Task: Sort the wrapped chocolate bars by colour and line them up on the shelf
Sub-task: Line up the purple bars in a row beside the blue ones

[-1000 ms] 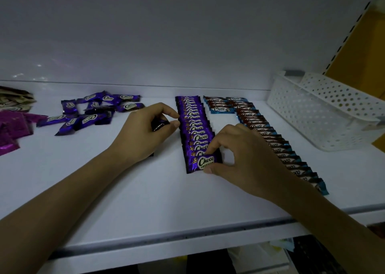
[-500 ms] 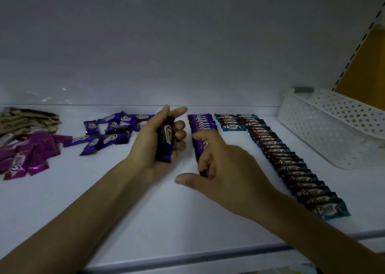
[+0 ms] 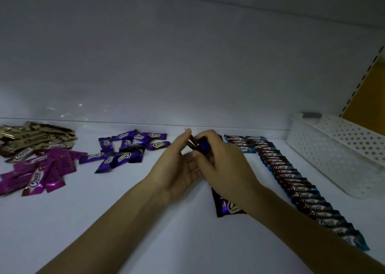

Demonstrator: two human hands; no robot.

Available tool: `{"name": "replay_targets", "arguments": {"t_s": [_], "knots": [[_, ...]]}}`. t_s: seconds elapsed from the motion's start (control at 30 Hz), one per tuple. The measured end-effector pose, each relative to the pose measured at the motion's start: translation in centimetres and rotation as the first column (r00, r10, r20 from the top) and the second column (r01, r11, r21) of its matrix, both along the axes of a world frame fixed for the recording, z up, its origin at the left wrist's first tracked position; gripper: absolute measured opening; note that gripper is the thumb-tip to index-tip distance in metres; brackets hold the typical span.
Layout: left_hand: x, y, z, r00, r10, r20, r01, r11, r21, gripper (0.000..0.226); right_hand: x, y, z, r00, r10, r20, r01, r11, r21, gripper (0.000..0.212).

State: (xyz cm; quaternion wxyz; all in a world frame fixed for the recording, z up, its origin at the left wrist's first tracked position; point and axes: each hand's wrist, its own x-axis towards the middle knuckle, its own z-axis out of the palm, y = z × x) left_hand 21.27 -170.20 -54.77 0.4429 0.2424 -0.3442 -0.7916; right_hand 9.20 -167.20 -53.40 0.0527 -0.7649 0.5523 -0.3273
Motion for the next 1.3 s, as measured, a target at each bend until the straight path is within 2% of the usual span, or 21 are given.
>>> {"name": "replay_targets", "arguments": {"t_s": [0.07,0.1,0.17,0.23,0.27,0.33,0.4,0.53,0.7,0.8,0.9,1.0,1.13,1.3], "knots": [[-0.1,0.0,-0.1,0.999,-0.028,0.027,0.028,1.0,-0.004,0.039,-0.7,-0.1,0.2,0.984,-0.038,-0.174,0.025,0.997,-0.075,0.03],[-0.2,-0.1,-0.3,0.999,-0.008,0.033,0.009,1.0,-0.008,0.036,-0.9,0.0,0.1,0.977,-0.033,-0.212,0.017,0.997,-0.078,0.033],[-0.1,-0.3,-0.5,0.997,0.054,0.056,-0.052,0.998,-0.023,0.033,-1.1,0.3,-0.3,0.982,0.012,-0.186,-0.016,1.0,-0.02,0.043],[-0.1,-0.4,-0.7,0.991,0.086,0.103,-0.081,0.996,-0.045,0.032,-1.3,0.8,-0.6,0.998,0.06,-0.026,-0.058,0.997,0.048,0.045],[-0.1,-0.4,-0.8,0.987,0.099,0.129,-0.093,0.994,-0.049,0.03,-1.5,0.9,-0.7,0.993,0.078,0.085,-0.083,0.995,0.057,0.038],[-0.2,-0.5,-0.9,0.977,0.146,0.158,-0.144,0.989,-0.024,0.024,-2.2,1.1,-0.6,0.961,0.087,0.261,-0.094,0.995,0.016,0.019],[-0.2,-0.7,-0.8,0.966,0.191,0.176,-0.194,0.981,0.002,0.019,-3.2,1.3,-0.3,0.921,0.081,0.382,-0.087,0.996,-0.002,0.019],[0.1,-0.9,-1.0,0.945,0.22,0.243,-0.223,0.975,-0.015,0.018,-4.6,2.2,-0.2,0.834,0.025,0.551,-0.104,0.988,0.114,0.036],[0.2,-1.1,-1.2,0.932,0.243,0.271,-0.241,0.97,-0.039,0.018,-5.9,3.9,-0.5,0.787,0.009,0.616,-0.178,0.96,0.214,0.026],[0.4,-1.4,-1.3,0.906,0.257,0.336,-0.241,0.966,-0.089,0.017,-6.7,5.6,-0.9,0.841,0.036,0.54,-0.192,0.953,0.234,0.019],[0.2,-1.2,-1.7,0.873,0.23,0.43,-0.161,0.969,-0.19,0.019,-7.2,7.6,-1.9,0.927,0.084,0.365,-0.199,0.936,0.291,0.015],[-0.1,-0.9,-2.0,0.842,0.212,0.496,-0.089,0.962,-0.259,0.018,-7.8,8.4,-2.7,0.979,0.053,0.195,-0.118,0.934,0.338,0.019],[0.0,-1.0,-2.1,0.822,0.228,0.522,-0.086,0.956,-0.281,0.017,-8.0,8.1,-2.7,0.999,-0.014,0.029,0.007,0.971,0.238,0.018],[0.2,-1.3,-2.3,0.824,0.243,0.512,-0.105,0.953,-0.284,0.017,-7.2,7.5,-2.9,0.994,-0.006,-0.106,0.018,0.993,0.113,0.024]]}}
